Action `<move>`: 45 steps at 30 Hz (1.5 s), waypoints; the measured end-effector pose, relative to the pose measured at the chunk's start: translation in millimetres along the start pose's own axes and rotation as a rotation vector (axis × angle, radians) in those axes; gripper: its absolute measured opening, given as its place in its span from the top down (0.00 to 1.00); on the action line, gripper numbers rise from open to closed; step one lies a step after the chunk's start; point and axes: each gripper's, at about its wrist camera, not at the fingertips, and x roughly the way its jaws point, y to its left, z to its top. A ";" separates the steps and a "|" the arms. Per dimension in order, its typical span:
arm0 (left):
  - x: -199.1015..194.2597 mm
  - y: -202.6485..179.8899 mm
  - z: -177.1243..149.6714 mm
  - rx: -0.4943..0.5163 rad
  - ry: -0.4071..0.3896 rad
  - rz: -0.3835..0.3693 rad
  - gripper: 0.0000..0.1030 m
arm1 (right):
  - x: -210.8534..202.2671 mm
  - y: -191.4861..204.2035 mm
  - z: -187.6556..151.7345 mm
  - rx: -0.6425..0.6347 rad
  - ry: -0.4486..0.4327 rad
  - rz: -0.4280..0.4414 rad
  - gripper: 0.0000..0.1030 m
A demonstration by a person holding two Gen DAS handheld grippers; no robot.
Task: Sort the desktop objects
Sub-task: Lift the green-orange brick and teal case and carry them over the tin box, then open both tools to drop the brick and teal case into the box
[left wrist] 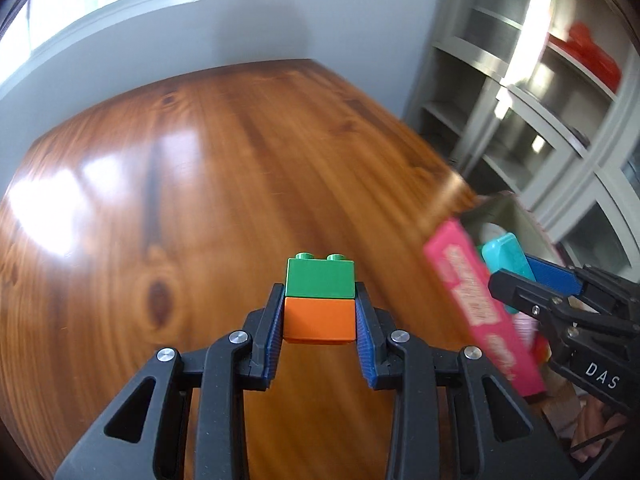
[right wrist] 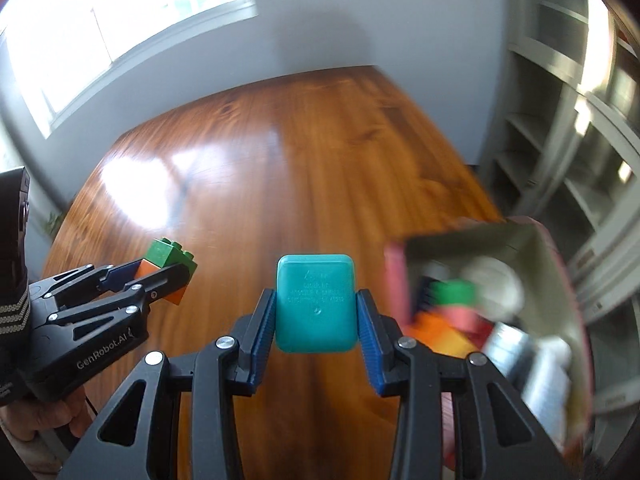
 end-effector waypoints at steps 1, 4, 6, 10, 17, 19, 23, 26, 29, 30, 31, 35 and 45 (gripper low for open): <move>0.3 -11.7 0.6 0.014 0.001 -0.010 0.66 | -7.6 -12.0 -7.7 0.012 -0.003 -0.014 0.58; 0.5 -46.3 0.3 0.050 0.003 -0.042 0.66 | -10.9 -32.8 -20.1 0.049 0.011 -0.038 0.58; 3.8 -69.0 2.3 0.072 0.005 -0.063 0.66 | -21.5 -49.0 -35.5 0.063 0.020 -0.048 0.58; 5.2 -107.2 1.1 0.106 0.004 -0.087 0.66 | -20.7 -65.1 -48.3 0.066 0.041 -0.038 0.58; 11.8 -159.8 5.4 0.156 0.000 -0.123 0.66 | -24.4 -96.3 -57.4 0.067 0.043 -0.018 0.58; 14.7 -171.8 6.9 0.162 0.003 -0.133 0.66 | -26.6 -101.8 -59.6 0.063 0.043 -0.009 0.58; 21.1 -189.1 10.3 0.166 0.004 -0.139 0.66 | -25.4 -110.4 -60.6 0.045 0.048 0.005 0.58; 26.4 -193.3 11.3 0.149 0.020 -0.138 0.66 | -20.9 -114.6 -60.8 0.035 0.065 0.017 0.58; 32.1 -195.1 11.7 0.138 0.039 -0.122 0.66 | -17.1 -116.1 -60.2 0.020 0.076 0.032 0.58; 33.5 -195.2 12.1 0.131 0.046 -0.116 0.66 | -17.2 -116.7 -60.6 0.017 0.075 0.034 0.57; 34.2 -195.7 12.4 0.127 0.049 -0.112 0.66 | -17.9 -117.3 -60.4 0.014 0.070 0.033 0.57; 33.8 -199.9 11.8 0.127 0.051 -0.103 0.51 | -18.5 -123.2 -60.8 0.025 0.060 0.045 0.57; 24.8 -189.5 13.0 0.095 0.037 -0.070 0.41 | -28.5 -122.4 -58.8 0.039 0.020 0.056 0.41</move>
